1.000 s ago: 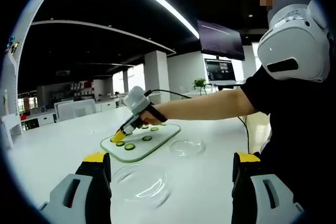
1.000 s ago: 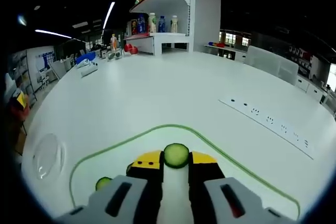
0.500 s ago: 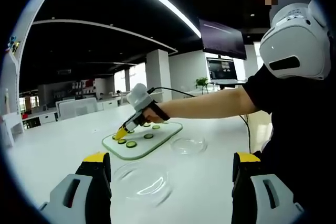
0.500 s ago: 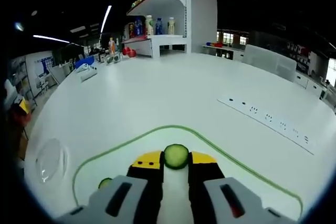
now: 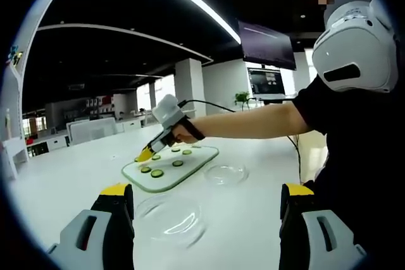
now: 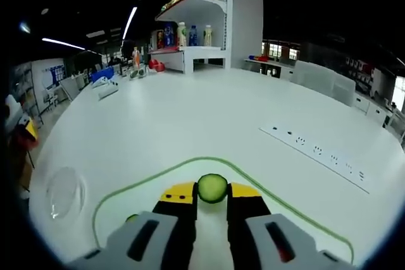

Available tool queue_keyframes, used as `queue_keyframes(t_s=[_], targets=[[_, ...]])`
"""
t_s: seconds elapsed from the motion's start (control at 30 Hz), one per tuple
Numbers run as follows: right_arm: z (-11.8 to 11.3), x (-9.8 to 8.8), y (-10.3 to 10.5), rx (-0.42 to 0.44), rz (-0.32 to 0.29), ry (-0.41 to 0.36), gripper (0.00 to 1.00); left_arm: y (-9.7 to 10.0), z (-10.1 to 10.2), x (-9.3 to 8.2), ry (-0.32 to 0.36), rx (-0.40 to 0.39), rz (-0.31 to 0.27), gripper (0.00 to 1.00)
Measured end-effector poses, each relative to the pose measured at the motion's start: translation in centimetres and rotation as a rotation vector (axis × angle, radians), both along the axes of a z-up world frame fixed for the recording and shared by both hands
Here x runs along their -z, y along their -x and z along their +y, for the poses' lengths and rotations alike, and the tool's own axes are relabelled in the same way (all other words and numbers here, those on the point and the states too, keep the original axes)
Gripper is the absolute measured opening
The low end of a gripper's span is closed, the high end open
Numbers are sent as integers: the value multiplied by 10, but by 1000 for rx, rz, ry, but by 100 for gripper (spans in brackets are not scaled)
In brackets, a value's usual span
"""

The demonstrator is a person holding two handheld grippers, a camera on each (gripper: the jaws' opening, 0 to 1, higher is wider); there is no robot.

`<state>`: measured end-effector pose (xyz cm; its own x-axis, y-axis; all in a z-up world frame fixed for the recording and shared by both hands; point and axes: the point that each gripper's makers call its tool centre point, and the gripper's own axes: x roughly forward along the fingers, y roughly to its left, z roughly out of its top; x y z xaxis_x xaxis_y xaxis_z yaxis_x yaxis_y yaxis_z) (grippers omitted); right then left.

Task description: Open the petri dish lid, add cucumber slices into the petri dish, and close the lid

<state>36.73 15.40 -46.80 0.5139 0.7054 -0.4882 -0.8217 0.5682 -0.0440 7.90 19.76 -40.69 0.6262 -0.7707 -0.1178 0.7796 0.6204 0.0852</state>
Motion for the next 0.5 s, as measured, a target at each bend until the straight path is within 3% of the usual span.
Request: queue_keyframes(t_s=[0.5], targets=[[-27,-14,24,-6,-18,-18,15,2,-9,2,-20,15,-1,95]])
